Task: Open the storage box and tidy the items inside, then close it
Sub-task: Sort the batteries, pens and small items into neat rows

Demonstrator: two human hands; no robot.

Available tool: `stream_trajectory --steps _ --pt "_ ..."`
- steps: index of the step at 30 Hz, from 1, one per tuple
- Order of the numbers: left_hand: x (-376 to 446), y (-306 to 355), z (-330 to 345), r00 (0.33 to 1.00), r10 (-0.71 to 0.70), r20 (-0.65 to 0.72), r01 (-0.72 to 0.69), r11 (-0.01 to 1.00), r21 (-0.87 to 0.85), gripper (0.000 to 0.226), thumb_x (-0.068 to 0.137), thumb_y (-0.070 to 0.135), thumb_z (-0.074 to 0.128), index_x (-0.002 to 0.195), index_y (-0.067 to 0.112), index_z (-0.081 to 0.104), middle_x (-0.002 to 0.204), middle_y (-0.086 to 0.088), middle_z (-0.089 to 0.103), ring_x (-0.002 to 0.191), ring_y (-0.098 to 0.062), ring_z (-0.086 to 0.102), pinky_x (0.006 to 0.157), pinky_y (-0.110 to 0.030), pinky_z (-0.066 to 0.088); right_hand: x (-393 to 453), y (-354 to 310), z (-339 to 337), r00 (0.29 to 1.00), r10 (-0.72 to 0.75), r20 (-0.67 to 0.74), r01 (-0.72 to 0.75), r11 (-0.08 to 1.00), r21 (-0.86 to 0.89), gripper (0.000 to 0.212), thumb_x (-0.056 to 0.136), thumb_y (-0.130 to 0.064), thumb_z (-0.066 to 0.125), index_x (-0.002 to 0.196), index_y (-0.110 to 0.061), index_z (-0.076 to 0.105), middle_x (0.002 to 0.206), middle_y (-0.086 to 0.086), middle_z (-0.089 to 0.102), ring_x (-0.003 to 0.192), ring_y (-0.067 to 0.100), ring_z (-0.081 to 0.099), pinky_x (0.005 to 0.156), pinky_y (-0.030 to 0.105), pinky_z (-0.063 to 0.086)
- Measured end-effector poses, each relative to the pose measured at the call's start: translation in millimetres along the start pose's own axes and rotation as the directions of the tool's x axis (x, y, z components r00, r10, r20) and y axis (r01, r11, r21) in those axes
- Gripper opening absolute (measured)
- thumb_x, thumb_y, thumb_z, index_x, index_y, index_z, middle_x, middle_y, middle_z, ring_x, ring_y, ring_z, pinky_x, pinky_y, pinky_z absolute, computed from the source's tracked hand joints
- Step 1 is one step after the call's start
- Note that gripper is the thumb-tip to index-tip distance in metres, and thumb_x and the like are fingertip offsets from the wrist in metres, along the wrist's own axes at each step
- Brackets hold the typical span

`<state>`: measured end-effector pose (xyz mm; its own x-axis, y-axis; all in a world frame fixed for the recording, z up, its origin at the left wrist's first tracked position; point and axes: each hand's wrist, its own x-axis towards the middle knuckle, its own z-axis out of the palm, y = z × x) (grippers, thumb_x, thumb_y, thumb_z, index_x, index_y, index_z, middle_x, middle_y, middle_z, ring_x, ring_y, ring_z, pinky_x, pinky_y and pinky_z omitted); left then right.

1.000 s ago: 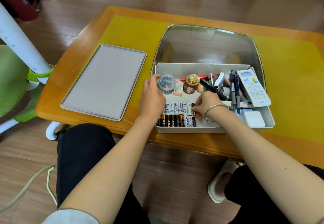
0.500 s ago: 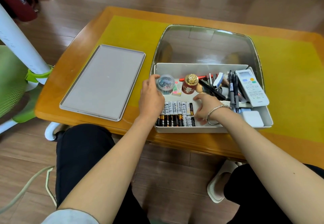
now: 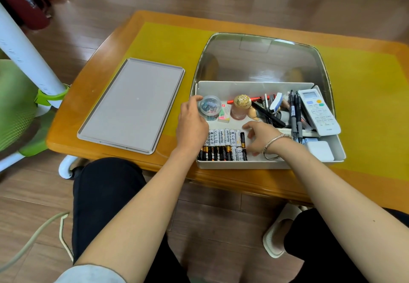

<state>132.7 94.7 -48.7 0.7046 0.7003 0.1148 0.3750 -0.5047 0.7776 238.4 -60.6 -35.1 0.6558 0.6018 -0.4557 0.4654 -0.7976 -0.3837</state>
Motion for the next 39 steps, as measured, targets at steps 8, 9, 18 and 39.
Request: stream_trajectory --steps 8,9,18,39 --pt "0.1 -0.5 0.6 1.000 0.001 -0.004 -0.001 1.000 0.008 0.044 0.091 -0.002 0.049 0.129 0.020 0.044 0.134 -0.005 0.044 0.115 -0.018 0.050 0.076 -0.021 0.044 2.0 -2.7 4.8 0.984 -0.178 0.001 0.177 0.979 -0.106 0.059 0.081 -0.006 0.061 0.136 -0.016 0.044 0.126 0.010 0.045 0.093 0.016 0.050 0.084 0.020 0.036" --pt "0.0 -0.5 0.5 1.000 0.000 -0.004 0.000 1.000 0.010 0.044 0.091 -0.002 0.049 0.129 0.020 0.044 0.134 -0.005 0.043 0.115 -0.018 0.050 0.076 -0.021 0.045 2.0 -2.5 4.3 0.984 -0.180 0.000 0.179 0.978 -0.112 0.057 0.080 -0.006 0.061 0.135 -0.016 0.045 0.125 0.010 0.047 0.091 0.014 0.048 0.083 0.019 0.036" --pt "0.2 0.2 0.5 1.000 -0.003 -0.004 0.003 1.000 0.010 0.044 0.090 -0.002 0.051 0.129 0.019 0.044 0.135 -0.005 0.043 0.117 -0.018 0.050 0.076 -0.020 0.044 -6.1 -0.1 2.0 0.991 -0.136 0.008 0.136 0.986 -0.096 0.077 0.080 -0.005 0.061 0.147 -0.019 0.025 0.139 0.013 0.034 0.101 0.025 0.054 0.086 0.028 0.042" --pt "-0.6 -0.8 -0.7 0.998 -0.060 -0.005 0.059 0.984 -0.169 0.047 0.089 -0.007 0.044 0.125 0.023 0.049 0.134 -0.003 0.046 0.106 -0.010 0.048 0.077 -0.028 0.052 16.3 -28.0 14.0 0.953 -0.302 0.036 0.303 0.935 -0.186 0.067 0.080 0.008 0.044 0.143 -0.012 0.035 0.144 0.009 0.041 0.134 0.025 0.035 0.111 0.039 0.031"
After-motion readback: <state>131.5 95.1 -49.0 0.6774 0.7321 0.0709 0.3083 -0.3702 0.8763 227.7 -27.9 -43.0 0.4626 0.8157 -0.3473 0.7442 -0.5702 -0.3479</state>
